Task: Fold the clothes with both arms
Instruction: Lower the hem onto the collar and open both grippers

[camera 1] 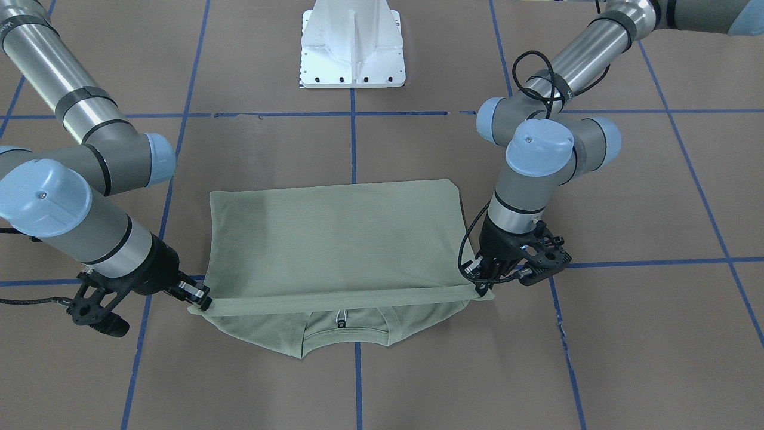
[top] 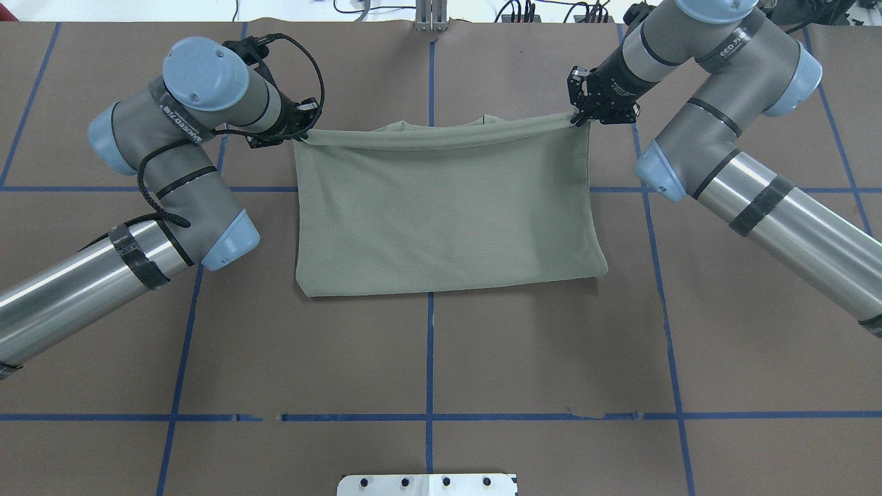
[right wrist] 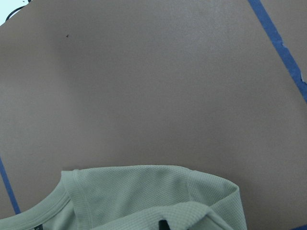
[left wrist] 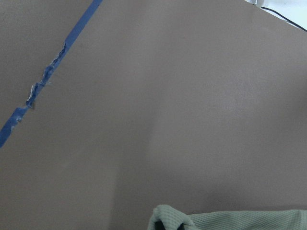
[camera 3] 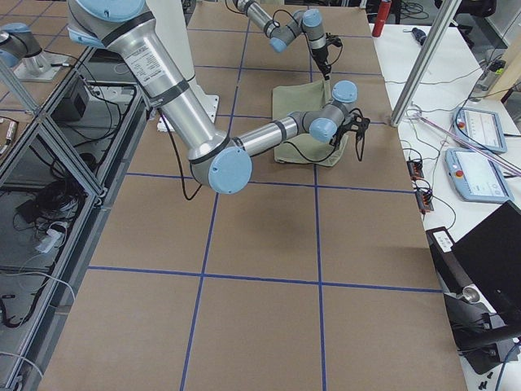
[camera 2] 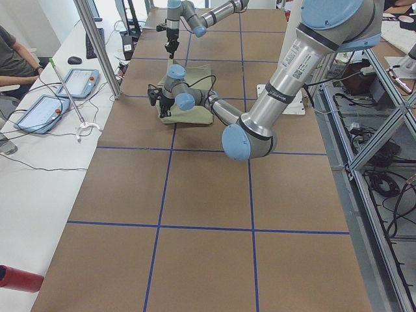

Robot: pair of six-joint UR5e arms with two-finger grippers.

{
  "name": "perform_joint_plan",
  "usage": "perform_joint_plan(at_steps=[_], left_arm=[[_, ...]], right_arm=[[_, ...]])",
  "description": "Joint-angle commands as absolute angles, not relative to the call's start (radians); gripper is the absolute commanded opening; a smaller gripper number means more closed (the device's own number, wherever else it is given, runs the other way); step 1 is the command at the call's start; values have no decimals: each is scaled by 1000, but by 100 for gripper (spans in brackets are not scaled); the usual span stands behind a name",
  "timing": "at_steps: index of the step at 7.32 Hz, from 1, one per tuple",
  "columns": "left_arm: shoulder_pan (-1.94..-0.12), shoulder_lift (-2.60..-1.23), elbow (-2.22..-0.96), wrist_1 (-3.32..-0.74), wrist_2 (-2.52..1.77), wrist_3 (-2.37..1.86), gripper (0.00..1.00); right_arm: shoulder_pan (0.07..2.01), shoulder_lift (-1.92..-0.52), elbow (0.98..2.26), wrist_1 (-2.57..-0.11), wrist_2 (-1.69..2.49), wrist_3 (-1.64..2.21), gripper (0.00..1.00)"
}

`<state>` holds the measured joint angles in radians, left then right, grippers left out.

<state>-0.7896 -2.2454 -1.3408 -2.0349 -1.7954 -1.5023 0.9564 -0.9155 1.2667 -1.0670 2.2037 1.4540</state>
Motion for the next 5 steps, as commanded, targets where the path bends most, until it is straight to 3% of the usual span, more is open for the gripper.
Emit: perform_joint_plan(at_steps=[1,4,5], left_arm=[[-788,-2282,-1299,-2037,-1795,-1514,0],[-788,-2283,-1293,-2036,-1793,-1508,0],[-788,-2283,-1293,-2037,-1793,-1505,12]], right_arm=[[956,-897,1241,-1066,2203,1453,0],[954,-893,1236,-1065,2183,1453,0],[951,-894,1235,-1062,2178,1453,15]])
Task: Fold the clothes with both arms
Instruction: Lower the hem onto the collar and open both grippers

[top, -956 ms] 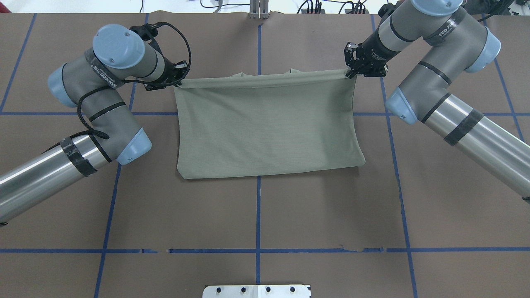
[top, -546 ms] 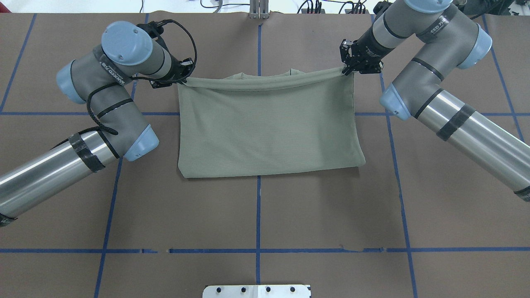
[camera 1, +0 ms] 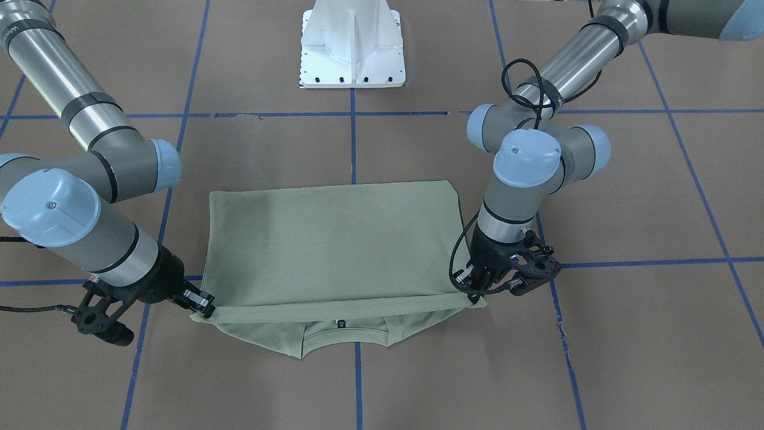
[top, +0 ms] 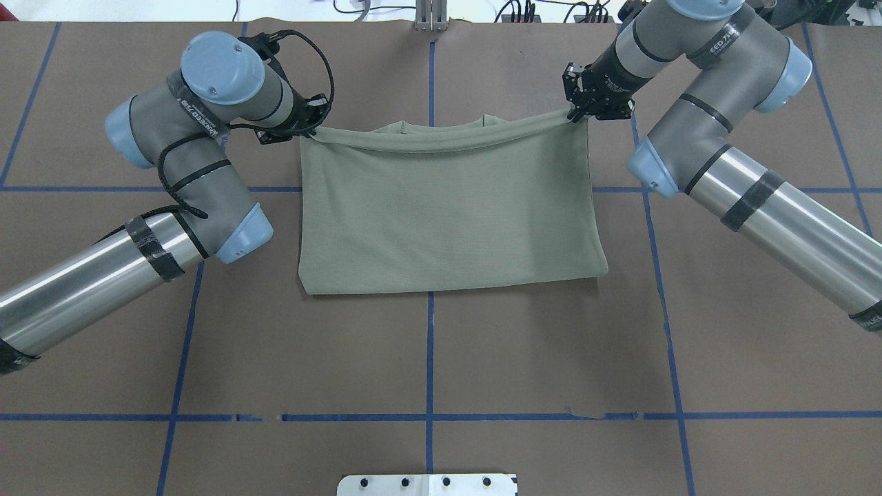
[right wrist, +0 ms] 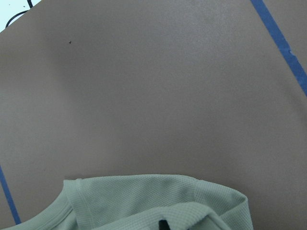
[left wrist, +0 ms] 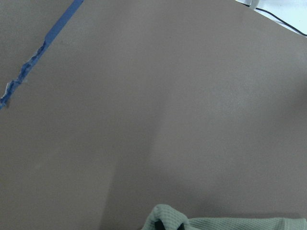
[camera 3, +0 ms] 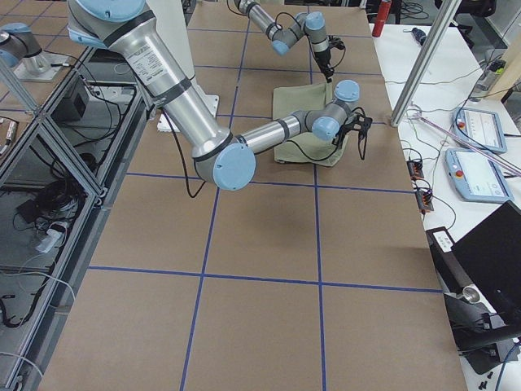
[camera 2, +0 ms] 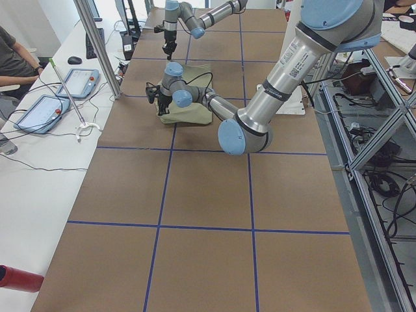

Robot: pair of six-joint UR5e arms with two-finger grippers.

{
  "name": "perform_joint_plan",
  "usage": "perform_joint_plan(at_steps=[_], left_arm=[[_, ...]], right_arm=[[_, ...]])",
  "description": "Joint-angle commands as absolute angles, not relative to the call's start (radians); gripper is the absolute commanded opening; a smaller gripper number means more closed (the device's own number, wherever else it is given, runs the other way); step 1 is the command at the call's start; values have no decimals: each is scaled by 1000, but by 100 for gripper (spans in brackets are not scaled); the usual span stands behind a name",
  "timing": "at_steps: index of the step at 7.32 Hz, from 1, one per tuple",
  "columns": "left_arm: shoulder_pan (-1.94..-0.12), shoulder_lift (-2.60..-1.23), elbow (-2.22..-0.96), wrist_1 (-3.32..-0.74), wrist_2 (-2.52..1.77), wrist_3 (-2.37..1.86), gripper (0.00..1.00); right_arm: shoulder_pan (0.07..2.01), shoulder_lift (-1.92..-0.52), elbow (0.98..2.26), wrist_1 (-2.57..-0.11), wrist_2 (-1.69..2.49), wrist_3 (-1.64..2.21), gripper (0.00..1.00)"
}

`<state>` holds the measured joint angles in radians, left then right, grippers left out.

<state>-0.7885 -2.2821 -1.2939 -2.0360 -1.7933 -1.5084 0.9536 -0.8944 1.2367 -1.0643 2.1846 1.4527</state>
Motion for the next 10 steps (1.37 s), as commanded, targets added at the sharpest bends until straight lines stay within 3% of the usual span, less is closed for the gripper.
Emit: perform_joint_plan(at_steps=[1,2,5,6,8,10], left_arm=[[-787,-2286,-1295,-2037,-1793,-1503,69],[-788,-2292,-1295,-2036,-1793,-1503,100],[-788,-2290,-1298,-2034,-1793,-1503,100],[-788,-2292,-1302,-2033,-1793,-1506,100],[-788,-2289,-1325,-2026,-1793,-1516,100],[-788,-2281,-1358,-2020,-1792,-1519,100]], right_arm=[[942,-893,1236,-1062,2148,1453,79],[939,-893,1236,-1062,2135,1453,100],[939,-911,1247,-1013,2145,1422,100],[916,-978,1302,-933,2137,1430,100],[821,-1174,1530,-930,2091,1433,100],[741,-1296,1653,-934,2057,1462,100]])
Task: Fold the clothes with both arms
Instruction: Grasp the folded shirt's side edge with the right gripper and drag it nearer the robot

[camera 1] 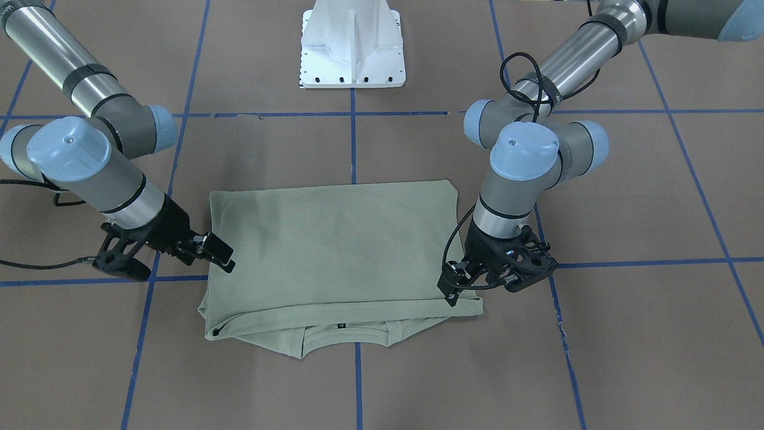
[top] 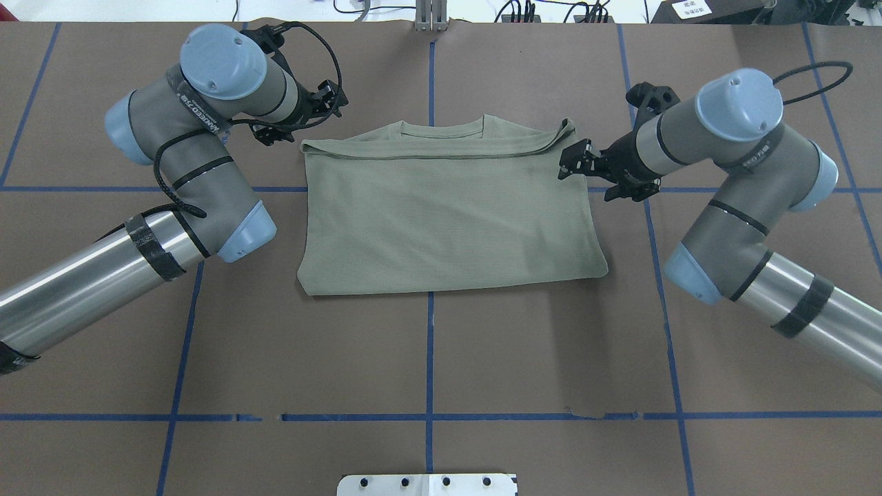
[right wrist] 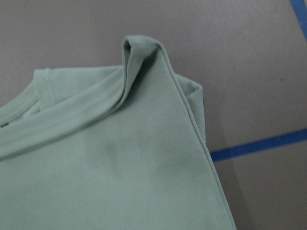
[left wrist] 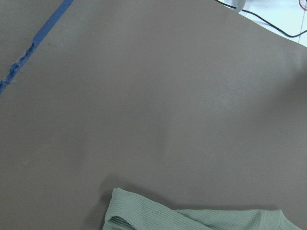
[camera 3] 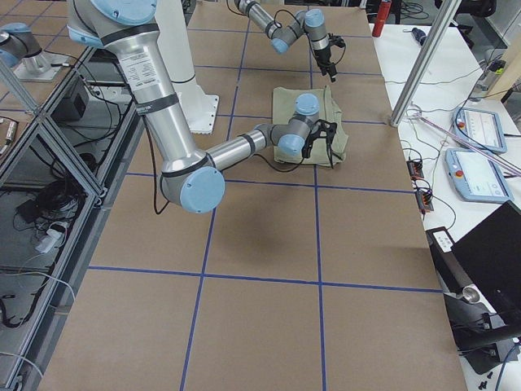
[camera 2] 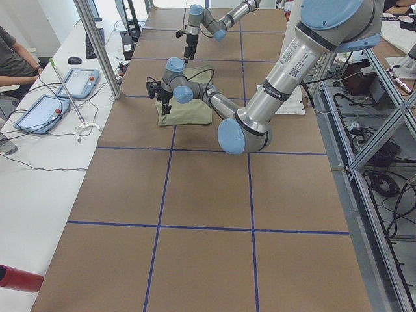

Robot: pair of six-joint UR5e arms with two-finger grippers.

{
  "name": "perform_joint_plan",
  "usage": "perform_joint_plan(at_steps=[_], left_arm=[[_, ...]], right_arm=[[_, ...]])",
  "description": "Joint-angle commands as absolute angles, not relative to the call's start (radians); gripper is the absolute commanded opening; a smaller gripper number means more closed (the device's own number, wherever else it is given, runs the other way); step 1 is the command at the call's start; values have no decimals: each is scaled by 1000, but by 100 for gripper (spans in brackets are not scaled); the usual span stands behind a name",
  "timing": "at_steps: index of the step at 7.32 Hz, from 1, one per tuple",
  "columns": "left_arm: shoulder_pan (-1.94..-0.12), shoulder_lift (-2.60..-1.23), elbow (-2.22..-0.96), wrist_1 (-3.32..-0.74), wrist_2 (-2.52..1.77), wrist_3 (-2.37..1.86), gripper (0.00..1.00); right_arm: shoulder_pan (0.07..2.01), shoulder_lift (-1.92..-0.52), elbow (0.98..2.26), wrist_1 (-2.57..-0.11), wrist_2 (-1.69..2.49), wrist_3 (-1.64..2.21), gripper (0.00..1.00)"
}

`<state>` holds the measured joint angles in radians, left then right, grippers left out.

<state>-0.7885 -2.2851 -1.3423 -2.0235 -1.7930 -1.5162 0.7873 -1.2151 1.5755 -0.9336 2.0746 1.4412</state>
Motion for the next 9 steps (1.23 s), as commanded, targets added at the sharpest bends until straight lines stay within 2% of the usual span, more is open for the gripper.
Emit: perform_joint_plan(at_steps=[1,7,8,9], left_arm=[[-788,-2281,-1359,-2019,-1792,-1519,100],[-788,-2281,-1362,-2019,-1792,-1519,100],[-788,-2280,-1362,-2020,-1792,-1519,100],[-788,-2279,-1362,-2020,-1792,-1519,100]], right_arm=[[706,-1334,1687,-934,2033,1471,100],[643,-1356,1683,-939,1990,1491,98],[641,-1350,1681,-939,1993,1491,89],[638,-1348,1680,-939,1993,1491,63]])
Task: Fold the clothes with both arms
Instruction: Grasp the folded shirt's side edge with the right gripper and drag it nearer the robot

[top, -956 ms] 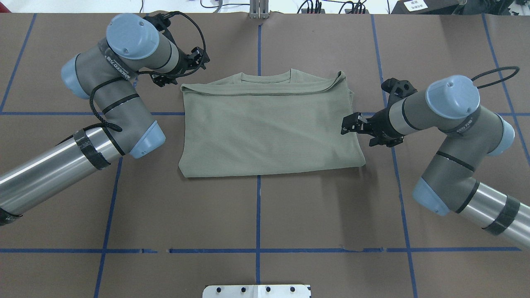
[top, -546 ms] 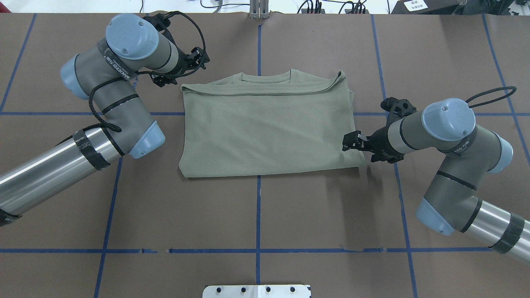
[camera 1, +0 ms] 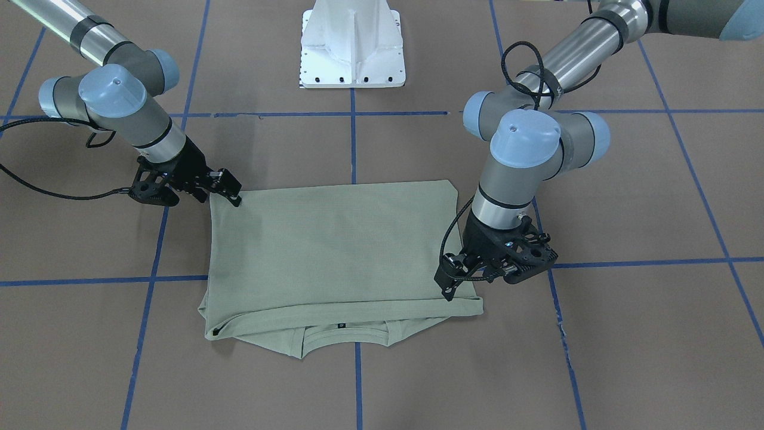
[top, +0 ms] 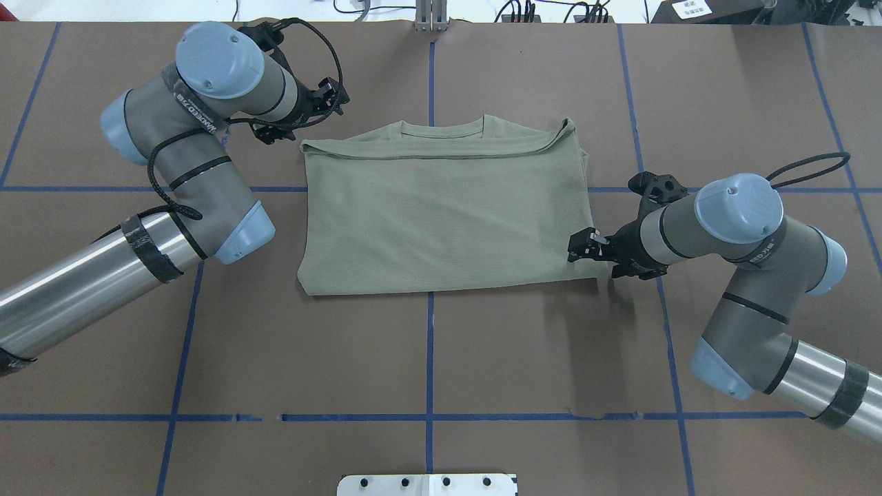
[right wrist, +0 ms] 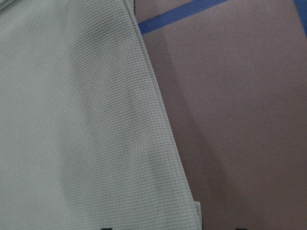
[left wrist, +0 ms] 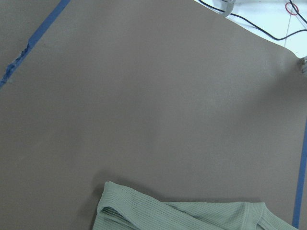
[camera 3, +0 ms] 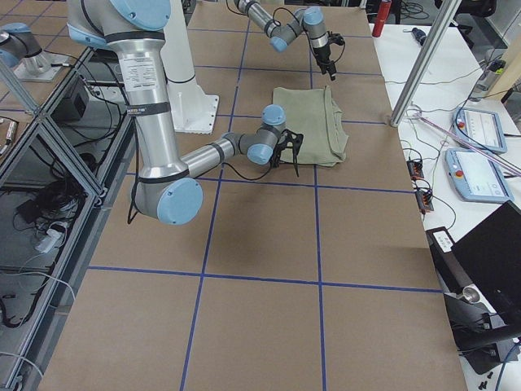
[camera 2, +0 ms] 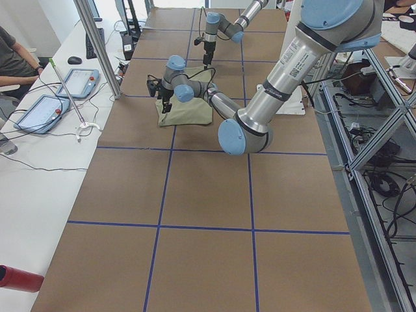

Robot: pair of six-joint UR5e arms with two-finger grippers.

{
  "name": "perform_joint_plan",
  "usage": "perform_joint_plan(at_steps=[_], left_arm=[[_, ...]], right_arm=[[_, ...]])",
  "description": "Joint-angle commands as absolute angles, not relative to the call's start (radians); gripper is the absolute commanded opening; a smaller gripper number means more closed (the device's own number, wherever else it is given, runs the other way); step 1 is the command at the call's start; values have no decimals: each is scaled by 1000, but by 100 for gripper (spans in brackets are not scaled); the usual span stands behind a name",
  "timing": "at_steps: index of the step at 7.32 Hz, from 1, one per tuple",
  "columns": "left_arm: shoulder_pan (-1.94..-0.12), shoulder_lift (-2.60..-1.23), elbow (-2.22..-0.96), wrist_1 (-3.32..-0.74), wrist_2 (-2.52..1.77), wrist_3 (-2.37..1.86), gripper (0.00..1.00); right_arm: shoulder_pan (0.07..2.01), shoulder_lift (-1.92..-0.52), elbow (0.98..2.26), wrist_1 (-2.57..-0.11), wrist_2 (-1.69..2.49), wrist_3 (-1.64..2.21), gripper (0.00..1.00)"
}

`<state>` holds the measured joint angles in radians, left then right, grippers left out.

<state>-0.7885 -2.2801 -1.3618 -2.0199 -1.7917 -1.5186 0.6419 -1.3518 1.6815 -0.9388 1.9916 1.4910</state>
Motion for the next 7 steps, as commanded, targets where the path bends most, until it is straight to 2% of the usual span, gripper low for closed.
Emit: perform_joint_plan(at_steps=[1,2,5,7], left_arm=[[-788,-2279,-1361,-2020,-1792,-1519,100],[-788,-2279,-1361,-2020,-1792,-1519,100],[-788,-2281,-1362,-2020,-1792,-1519,100],[-788,-2280,-1383,-2019,-1790,-1519,100]], right_arm=[[638,-1344,1681,-939,1997,1491,27],[640,-1342,1687,-937,1996,1491,0],[647,-1385,1741,-934,2003,1489,0],[615,-1544,1900,-936,2019,1489,0]])
